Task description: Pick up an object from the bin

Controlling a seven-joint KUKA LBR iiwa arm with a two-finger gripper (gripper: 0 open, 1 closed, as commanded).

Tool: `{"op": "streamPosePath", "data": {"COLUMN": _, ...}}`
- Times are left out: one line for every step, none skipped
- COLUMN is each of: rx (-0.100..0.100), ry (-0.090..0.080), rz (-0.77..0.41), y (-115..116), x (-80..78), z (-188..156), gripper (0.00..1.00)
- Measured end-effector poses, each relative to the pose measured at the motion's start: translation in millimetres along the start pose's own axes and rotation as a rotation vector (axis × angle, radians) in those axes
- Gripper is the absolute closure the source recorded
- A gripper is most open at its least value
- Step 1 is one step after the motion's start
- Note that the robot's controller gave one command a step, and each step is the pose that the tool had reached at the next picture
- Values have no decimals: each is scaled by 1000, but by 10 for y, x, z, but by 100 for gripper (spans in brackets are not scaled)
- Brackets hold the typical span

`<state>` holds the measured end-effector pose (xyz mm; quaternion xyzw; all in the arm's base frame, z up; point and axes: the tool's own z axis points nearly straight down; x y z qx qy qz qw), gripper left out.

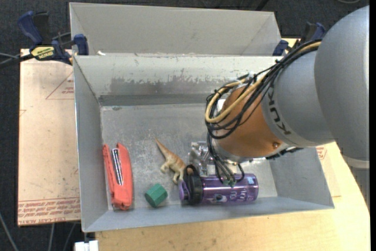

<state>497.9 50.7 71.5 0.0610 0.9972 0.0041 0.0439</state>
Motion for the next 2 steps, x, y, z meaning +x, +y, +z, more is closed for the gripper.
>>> {"op": "streamPosePath", "data": {"rx": -1, "ry": -10, "rz": -58, "y": 8, "x": -141, "z": 11, "gripper": 100}}
{"op": "streamPosePath", "data": {"rx": -1, "ry": -10, "rz": -58, "y": 9, "x": -140, "z": 11, "gripper": 100}}
